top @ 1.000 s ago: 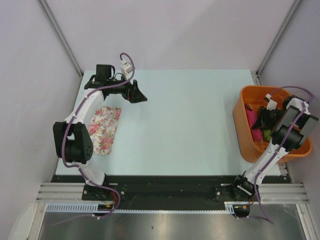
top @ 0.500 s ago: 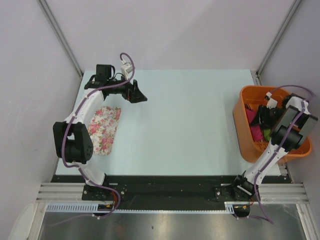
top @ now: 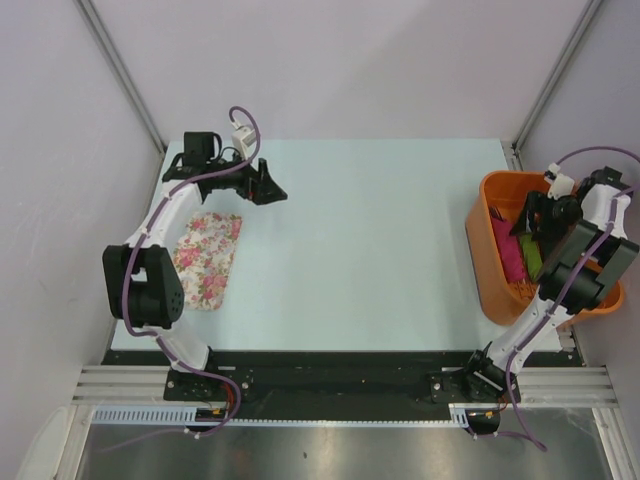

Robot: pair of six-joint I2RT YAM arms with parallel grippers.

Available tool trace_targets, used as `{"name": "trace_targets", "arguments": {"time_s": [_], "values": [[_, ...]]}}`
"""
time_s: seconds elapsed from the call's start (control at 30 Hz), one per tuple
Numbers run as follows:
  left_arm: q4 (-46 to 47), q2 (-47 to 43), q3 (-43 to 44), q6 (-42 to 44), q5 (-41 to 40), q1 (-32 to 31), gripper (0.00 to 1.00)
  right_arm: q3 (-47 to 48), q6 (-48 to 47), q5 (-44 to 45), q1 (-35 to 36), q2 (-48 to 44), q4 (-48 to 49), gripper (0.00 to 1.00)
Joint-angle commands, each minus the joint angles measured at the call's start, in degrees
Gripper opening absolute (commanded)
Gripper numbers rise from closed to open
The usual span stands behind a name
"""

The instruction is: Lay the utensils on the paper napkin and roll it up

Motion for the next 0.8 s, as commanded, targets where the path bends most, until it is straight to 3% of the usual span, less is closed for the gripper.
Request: {"name": "trace_targets", "arguments": {"time_s": [0.0, 0.2, 0.3, 0.37, 0.43, 0.63, 0.77], "values": [[4.54, -5.13, -1.79, -2.44, -0.28, 1.13, 1.0, 4.26, 2.41, -2.36, 1.14, -5.34, -0.12, 0.75], [3.42, -6.19, 0.23, -6.83, -2.65, 2.89, 1.0, 11.19, 8.37, -5.8, 6.49, -8.77, -2.32, 0.75], [-3.33, -5.67, 4.44, -6.31, -11.95, 3.07, 1.0, 13.75, 12.68, -5.09, 11.94, -10.61, -1.62, 0.87], [-13.43, -4.0, 9.71, -2.8, -14.77, 3.07, 1.0, 13.76, 15.06, -4.13, 16.77, -12.46, 0.4, 0.99], [-19.32, -3.73, 13.04, -2.09, -18.03, 4.91, 1.0, 11.48, 17.69, -2.21, 20.46, -14.13, 2.77, 1.0], [-23.83, -5.05, 15.69, -5.61, -25.77, 7.55, 1.0, 2.09, 21.75, 3.76, 36.1, -20.28, 9.27, 1.0], [-26.48, -7.24, 11.85, -6.04, -26.74, 7.81, 1.0, -4.23, 25.08, 5.8, 44.9, -23.53, 12.18, 1.0]]}}
